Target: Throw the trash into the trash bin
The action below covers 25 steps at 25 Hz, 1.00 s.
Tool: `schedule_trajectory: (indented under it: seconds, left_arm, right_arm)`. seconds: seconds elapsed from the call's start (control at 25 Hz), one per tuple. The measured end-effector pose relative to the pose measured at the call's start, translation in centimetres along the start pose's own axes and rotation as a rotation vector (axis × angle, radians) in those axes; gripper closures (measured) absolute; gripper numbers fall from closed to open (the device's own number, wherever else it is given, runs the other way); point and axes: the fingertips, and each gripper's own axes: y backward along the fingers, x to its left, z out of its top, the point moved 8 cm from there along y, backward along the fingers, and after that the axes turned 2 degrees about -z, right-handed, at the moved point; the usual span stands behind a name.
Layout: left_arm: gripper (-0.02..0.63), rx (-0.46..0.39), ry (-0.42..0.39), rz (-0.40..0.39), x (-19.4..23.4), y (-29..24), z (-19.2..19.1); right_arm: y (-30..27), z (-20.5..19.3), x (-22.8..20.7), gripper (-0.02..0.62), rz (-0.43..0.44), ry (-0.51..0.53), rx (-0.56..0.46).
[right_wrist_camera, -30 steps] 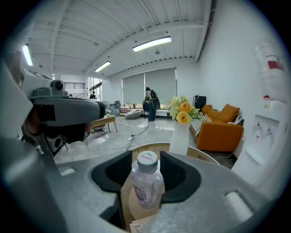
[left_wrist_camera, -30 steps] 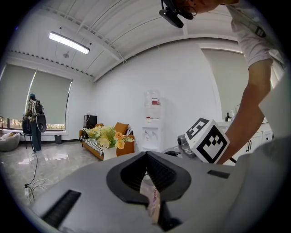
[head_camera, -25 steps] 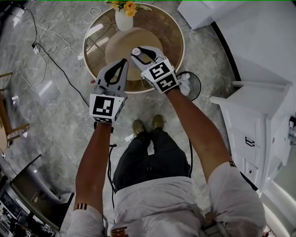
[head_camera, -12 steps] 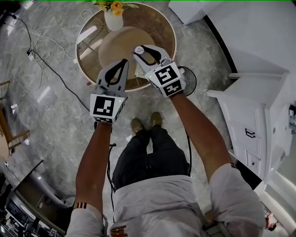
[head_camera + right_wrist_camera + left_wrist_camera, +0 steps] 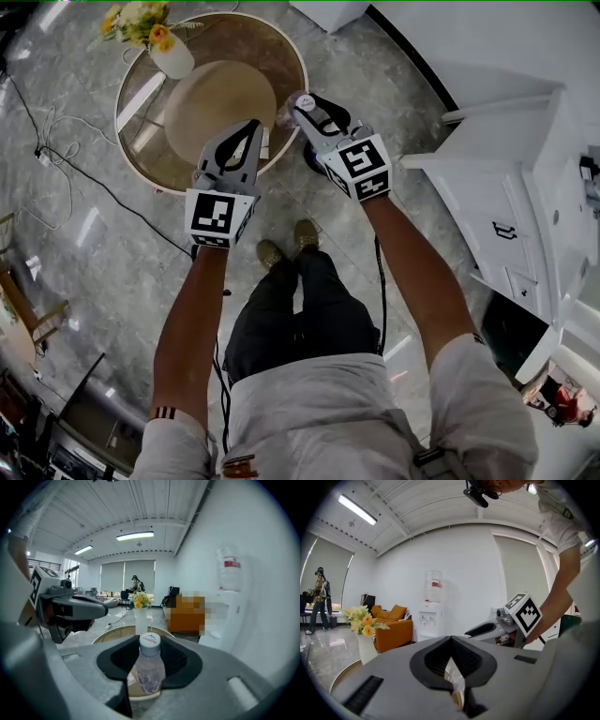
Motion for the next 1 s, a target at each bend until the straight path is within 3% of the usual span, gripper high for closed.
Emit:
schedule_trajectory:
  seconds: [0.4, 1.0]
  left_arm:
    - [0.607, 0.013, -0.014, -0.109, -6.7, -5.6, 1.4]
    - [0.607, 0.037, -0.021, -0.124, -10.8, -8.9, 0.6]
  right_arm:
    - [9.1, -5.2, -7.3, 0.457, -0.131, -0.047, 0.082]
    - [13.0, -10.9, -10.3, 0.454, -0.125, -0.038, 0.172]
